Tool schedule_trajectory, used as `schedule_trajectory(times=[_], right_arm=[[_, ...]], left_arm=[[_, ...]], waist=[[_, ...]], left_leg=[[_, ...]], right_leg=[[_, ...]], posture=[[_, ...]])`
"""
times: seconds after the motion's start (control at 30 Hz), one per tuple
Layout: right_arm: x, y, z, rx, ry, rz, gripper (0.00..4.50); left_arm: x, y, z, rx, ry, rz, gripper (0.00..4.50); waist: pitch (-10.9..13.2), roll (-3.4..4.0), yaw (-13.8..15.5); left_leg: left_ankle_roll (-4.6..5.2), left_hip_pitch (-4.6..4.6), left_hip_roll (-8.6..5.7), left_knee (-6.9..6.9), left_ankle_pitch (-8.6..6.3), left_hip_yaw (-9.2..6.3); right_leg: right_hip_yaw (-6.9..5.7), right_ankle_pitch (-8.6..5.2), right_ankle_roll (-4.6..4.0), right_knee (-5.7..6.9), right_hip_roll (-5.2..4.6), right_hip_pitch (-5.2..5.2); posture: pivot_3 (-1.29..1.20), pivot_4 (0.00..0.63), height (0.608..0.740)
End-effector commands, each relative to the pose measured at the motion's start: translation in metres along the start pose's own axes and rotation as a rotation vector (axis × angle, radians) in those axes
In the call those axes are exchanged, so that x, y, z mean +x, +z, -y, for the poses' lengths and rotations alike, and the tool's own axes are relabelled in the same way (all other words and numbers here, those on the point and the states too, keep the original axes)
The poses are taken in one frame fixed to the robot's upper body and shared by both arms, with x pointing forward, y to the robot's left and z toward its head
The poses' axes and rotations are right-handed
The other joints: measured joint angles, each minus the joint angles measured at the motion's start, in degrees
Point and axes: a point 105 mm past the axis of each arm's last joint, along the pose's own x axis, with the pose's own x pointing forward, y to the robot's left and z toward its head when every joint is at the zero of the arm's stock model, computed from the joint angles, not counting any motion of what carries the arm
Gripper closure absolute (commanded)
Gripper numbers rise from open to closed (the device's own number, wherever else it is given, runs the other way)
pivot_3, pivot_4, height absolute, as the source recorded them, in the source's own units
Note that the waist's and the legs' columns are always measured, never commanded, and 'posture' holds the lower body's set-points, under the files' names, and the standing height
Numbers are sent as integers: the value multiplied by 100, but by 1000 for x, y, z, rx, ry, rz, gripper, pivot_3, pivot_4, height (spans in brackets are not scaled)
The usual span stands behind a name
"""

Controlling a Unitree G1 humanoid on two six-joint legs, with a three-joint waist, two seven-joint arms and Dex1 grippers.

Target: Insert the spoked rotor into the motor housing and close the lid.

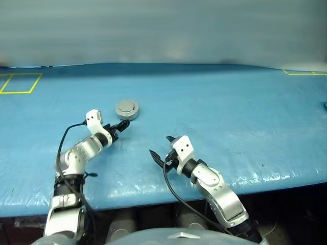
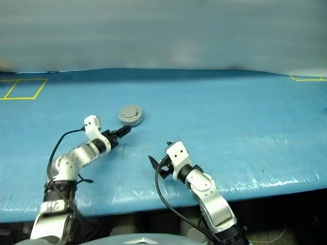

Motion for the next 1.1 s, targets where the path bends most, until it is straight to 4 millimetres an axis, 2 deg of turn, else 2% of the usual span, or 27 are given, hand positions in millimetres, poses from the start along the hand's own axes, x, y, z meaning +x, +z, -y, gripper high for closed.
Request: schedule_trajectory(times=[0.03, 0.1, 0.17, 0.27, 0.37, 0.53, 0.7, 1.1], right_arm=[[-1, 12, 7, 16, -33, 63, 0], [-1, 13, 12, 33, -63, 80, 0], [-2, 15, 17, 37, -104, 103, 0], [-5, 16, 22, 13, -140, 130, 0], [-8, 14, 20, -11, -131, 129, 0], [-13, 8, 15, -32, -104, 99, 0], [-18, 8, 11, -64, -94, 116, 0], [-19, 8, 15, -53, -166, 115, 0]], left_arm=[[-15, -17, 2, 206, 25, 18, 17], [-26, -8, 11, 418, 36, 136, 17], [-36, -4, 22, 556, 20, 219, 17], [-45, 1, 31, 614, 17, 309, 17], [-48, 4, 30, 684, 55, 366, 17], [-49, 9, 31, 605, 68, 450, 17], [-45, 8, 29, 607, 67, 442, 17], [-39, -1, 39, 567, -58, 403, 17]], waist=[[0, 2, 40], [1, 3, 51], [2, 1, 77], [4, 0, 170], [4, 0, 267], [6, -3, 298], [8, -2, 287], [9, -4, 283]], left_leg=[[-4, 0, 3, 0, -2, 0], [-7, -9, 7, -2, -4, 0], [-9, -65, 9, -3, -4, 4], [-4, -132, 7, -1, -1, 5], [26, -181, 1, 1, 15, 9], [36, -202, -2, 7, 9, 17], [36, -195, 5, 18, 11, 16], [36, -187, 5, 22, 11, 17]], right_leg=[[-1, -2, -4, 0, -5, -11], [-1, -4, -8, -2, -8, -23], [-2, 14, -38, -1, -23, -79], [-16, 18, -45, -1, -34, -122], [-27, 18, -45, -2, -35, -182], [-27, 18, -39, -5, 2, -179], [-27, 13, -26, 2, 23, -173], [-26, 8, -16, 2, 22, -162]], posture=[[0, 150, 740], [0, 150, 740], [0, 150, 740], [0, 150, 740], [0, 150, 740], [0, 150, 740], [0, 150, 740], [0, 150, 740]])
